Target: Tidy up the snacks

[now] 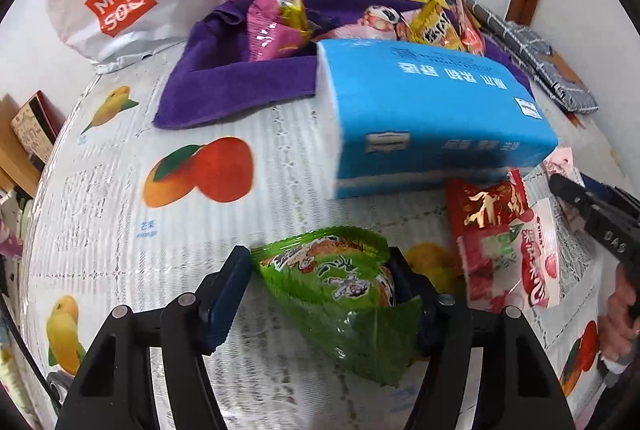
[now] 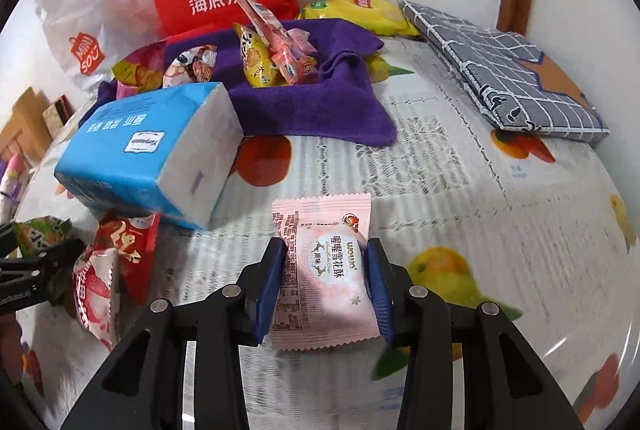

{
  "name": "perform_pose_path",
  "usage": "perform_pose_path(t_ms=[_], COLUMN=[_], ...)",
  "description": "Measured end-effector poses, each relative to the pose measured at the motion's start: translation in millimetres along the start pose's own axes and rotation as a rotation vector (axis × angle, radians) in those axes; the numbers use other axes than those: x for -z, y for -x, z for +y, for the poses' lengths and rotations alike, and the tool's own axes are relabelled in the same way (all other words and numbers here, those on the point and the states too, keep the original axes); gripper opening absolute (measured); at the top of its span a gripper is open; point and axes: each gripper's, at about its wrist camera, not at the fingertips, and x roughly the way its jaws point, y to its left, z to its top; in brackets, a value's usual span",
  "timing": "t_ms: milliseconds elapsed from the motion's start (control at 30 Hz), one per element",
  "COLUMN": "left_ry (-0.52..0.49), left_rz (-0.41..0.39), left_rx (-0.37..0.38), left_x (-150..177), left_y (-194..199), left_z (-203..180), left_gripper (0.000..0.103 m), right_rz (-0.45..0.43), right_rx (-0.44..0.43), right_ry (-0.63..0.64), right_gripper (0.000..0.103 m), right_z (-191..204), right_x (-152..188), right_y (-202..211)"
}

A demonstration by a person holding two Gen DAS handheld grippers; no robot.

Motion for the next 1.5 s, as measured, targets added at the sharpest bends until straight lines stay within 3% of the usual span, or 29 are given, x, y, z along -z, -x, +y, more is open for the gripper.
perform_pose_path(t_ms=[267, 1500], left_ry=[-0.003, 0.001], left_rz=[-0.113, -0.112], left_rx=[-0.013, -0.022], left_x=[10.8, 7.5], left_y=[2.0, -0.4], left_z=[-0.3, -2.2], left_gripper=[0.067, 0.069], right_rz=[-0.005, -0.004], right_rx=[0.027, 0.008], right_ry=[0.032, 0.011], right_gripper=[0.041, 0.045], right_z=[14.4, 12.4], right_x=[2.9, 1.9], right_y=[0.5, -2.7])
